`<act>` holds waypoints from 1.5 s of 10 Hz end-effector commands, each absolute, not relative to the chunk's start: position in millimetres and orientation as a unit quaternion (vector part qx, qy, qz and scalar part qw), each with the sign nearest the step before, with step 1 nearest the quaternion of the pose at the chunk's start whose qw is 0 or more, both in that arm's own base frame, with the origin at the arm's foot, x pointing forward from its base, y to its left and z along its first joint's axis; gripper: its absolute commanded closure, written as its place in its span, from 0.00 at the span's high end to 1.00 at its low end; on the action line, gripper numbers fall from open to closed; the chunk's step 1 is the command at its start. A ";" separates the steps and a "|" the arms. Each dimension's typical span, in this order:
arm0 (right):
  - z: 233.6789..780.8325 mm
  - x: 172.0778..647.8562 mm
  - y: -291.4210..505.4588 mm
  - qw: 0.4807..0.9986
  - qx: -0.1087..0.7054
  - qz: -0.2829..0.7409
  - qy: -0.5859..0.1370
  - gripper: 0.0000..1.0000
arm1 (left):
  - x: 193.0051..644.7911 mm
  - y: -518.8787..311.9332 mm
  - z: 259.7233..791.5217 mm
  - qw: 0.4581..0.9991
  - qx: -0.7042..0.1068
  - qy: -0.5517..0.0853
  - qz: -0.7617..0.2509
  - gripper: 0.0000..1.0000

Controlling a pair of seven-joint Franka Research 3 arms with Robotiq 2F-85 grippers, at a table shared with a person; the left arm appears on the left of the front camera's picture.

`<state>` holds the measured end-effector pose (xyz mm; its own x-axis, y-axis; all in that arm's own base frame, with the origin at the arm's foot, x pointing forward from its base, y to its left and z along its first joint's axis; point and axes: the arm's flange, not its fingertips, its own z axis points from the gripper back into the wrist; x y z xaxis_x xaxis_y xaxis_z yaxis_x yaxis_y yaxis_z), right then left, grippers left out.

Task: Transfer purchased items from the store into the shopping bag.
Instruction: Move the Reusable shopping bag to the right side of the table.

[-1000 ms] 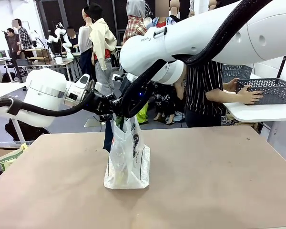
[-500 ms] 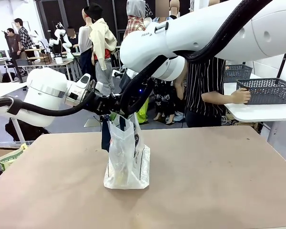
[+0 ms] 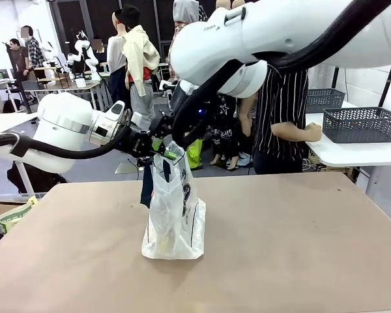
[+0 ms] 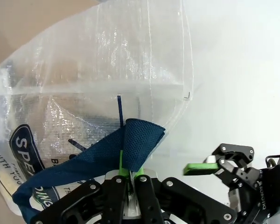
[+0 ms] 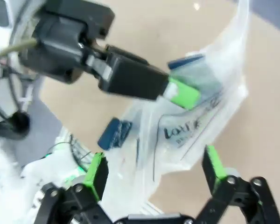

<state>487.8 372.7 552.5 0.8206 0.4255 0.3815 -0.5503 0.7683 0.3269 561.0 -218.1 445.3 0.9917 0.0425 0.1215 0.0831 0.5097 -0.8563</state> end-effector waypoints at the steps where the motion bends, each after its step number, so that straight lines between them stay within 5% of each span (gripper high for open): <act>1: 559.0 453.5 323.3 0.940 0.202 0.226 -0.155 1.00 | 562.6 -219.5 449.6 0.871 -0.489 -0.048 -0.012 0.00; 5: 602.5 441.5 188.7 0.970 0.134 0.079 -0.188 1.00 | 565.6 -218.1 453.5 0.883 -0.465 -0.049 -0.029 0.00; 11: 572.4 434.6 28.0 0.980 0.108 -0.121 -0.115 1.00 | 562.5 -220.7 454.0 0.897 -0.438 -0.038 -0.047 0.00; 15: 574.2 444.3 25.3 0.983 0.105 -0.090 -0.117 1.00 | 553.5 -208.8 486.5 0.910 -0.399 -0.087 -0.076 0.00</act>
<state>442.3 22.8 571.4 0.9531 -0.2218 0.2057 0.1723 0.9569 0.2336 560.1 -215.3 476.0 0.9752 -0.0725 0.2089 0.2064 0.6376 -0.7422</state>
